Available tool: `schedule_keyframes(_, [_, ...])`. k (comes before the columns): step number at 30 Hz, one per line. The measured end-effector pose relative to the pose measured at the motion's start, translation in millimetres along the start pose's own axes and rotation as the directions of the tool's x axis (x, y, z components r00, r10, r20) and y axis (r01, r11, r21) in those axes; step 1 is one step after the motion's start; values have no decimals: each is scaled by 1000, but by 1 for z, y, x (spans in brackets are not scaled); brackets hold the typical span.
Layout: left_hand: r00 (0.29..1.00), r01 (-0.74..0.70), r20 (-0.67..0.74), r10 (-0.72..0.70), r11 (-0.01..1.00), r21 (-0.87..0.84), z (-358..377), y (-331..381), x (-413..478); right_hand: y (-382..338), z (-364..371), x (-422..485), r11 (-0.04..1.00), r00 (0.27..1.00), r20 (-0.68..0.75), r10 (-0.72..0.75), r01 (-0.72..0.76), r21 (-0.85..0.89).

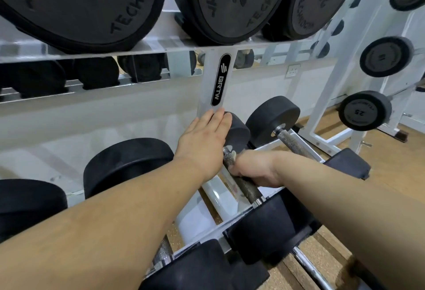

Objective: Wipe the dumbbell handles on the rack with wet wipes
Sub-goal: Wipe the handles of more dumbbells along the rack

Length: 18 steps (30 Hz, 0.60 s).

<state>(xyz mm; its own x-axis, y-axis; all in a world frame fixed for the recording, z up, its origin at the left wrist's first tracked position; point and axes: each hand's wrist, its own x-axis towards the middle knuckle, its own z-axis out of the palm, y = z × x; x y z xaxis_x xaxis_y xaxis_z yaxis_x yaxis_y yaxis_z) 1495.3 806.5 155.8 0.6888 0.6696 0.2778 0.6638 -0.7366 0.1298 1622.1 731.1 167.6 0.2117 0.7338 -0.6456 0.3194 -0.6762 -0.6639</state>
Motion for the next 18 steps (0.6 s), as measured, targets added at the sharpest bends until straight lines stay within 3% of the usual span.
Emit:
schedule_keyframes(2, [1000, -6, 29, 6, 1000, -14, -7, -2, 0, 3, 1, -12, 976, 999, 17, 33, -28, -218])
schedule_keyframes(4, [998, -11, 65, 14, 999, -46, -12, -1, -1, 4, 0, -23, 889, 999, -14, 51, -52, -456])
schedule_keyframes(6, [998, -2, 61, 6, 998, -61, -14, -1, -3, -4, 1, -31, 831, 998, -29, 63, -69, -552])
schedule_keyframes(8, [999, -1, 53, 5, 997, -72, -12, 0, -2, -8, 2, -20, 859, 998, -46, 45, -62, -508])
schedule_keyframes(11, [999, 3, 39, 0, 998, -70, -9, 0, -2, -13, 4, 9, 993, 995, -63, 82, -87, -86])
schedule_keyframes(13, [999, -1, 48, 4, 998, -67, -8, 1, -1, -17, 2, 22, 996, 997, -62, 36, -31, 79])
schedule_keyframes(16, [999, -6, 45, 8, 999, -49, -9, 0, -1, -17, 5, 25, 999, 998, -59, -30, 31, 23])
schedule_keyframes(18, [999, -6, 49, 9, 999, -51, -8, -1, -3, -15, 9, 12, 972, 996, -81, -48, 28, -234])
